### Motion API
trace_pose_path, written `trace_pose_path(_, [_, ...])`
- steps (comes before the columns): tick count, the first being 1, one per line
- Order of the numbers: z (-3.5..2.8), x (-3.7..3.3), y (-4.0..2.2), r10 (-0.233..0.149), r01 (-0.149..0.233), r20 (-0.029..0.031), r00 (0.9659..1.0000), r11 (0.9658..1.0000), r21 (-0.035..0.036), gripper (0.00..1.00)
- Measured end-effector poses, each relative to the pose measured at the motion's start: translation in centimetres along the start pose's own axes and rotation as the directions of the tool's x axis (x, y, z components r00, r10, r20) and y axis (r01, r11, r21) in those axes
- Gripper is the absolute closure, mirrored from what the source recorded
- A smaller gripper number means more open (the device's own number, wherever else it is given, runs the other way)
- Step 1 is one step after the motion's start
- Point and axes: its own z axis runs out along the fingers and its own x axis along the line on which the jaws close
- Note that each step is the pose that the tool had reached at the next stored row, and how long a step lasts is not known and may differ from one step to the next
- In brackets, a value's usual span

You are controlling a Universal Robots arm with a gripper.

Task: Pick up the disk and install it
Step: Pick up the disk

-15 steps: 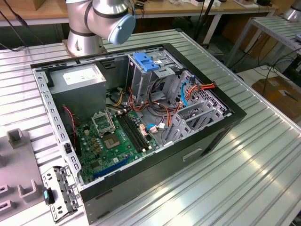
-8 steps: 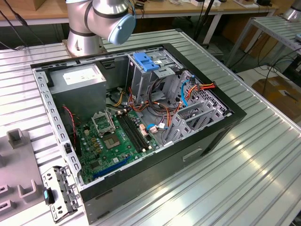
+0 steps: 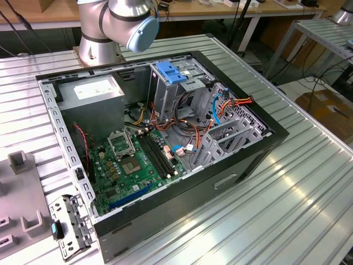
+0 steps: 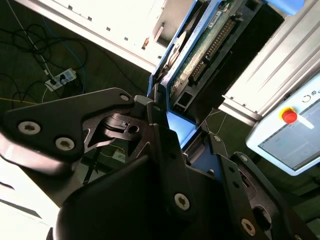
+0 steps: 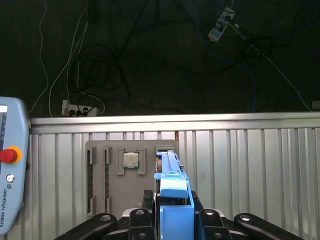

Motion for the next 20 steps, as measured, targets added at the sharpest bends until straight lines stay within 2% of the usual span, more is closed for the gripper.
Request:
trace_pose_path(4, [-0.48, 0.02, 0.02, 0.000, 0.000, 0.0013, 1.0000, 1.0000, -0.0011, 0.63])
trace_pose_path(6, [-0.49, 0.01, 0.02, 0.000, 0.000, 0.0054, 1.0000, 1.0000, -0.0012, 0.63])
trace_pose_path(13, [-0.46, 0.00, 0.03, -0.001, 0.001, 0.0057, 1.0000, 1.0000, 0.0007, 0.63])
trace_pose_path(15, [-0.47, -0.02, 0.02, -0.001, 0.001, 0.0083, 1.0000, 1.0000, 0.0005, 0.63])
trace_pose_path(17, [-0.48, -0.01, 0.02, -0.001, 0.001, 0.0148, 0.9999, 1.0000, 0.0006, 0.63])
trace_pose_path(20, [-0.63, 0.00, 0.03, -0.001, 0.001, 0.0157, 0.9999, 1.0000, 0.0006, 0.63])
